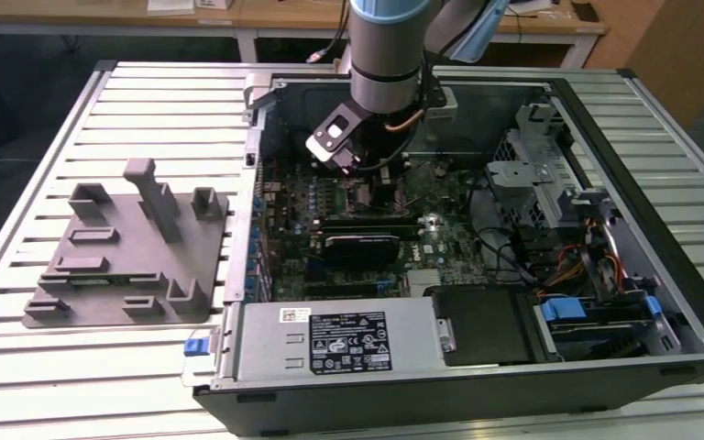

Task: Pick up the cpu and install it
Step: 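Place the cpu into insertion slot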

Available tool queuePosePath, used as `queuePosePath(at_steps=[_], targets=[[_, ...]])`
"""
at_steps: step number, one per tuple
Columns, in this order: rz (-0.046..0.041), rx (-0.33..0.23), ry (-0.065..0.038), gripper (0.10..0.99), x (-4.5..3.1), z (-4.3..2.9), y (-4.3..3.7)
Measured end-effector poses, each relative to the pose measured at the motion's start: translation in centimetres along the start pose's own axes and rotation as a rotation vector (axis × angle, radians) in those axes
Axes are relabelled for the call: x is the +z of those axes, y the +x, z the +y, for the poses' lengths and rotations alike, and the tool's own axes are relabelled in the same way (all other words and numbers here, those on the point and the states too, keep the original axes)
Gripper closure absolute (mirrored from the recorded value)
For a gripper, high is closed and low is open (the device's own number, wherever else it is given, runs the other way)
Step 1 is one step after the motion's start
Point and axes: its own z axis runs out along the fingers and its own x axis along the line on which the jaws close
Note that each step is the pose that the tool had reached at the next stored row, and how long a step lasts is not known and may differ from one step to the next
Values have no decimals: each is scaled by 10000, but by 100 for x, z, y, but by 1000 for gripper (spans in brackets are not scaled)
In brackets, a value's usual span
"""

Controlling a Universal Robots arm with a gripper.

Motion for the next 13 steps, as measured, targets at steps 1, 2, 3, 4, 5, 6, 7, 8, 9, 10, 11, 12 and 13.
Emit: queuePosePath(at_steps=[1, 2, 3, 4, 5, 6, 7, 8, 9, 10, 11, 12, 13], targets=[[0, -18, 2, 557, 1, 0, 0], [0, -21, 1, 557, 1, 0, 0], [1, -22, 0, 557, 1, 0, 0], [2, -22, -1, 557, 2, 0, 0], [3, -22, -1, 557, 2, 0, 0], [3, -22, -1, 557, 2, 0, 0], [4, -22, -1, 557, 3, 0, 0], [3, -22, -1, 557, 3, 0, 0], [3, -23, 0, 557, 3, 0, 0], [6, -23, -3, 557, 4, 1, 1], [7, -23, -4, 545, 4, 1, 1], [6, -23, -3, 545, 4, 1, 1], [6, -23, -2, 545, 4, 1, 1]])
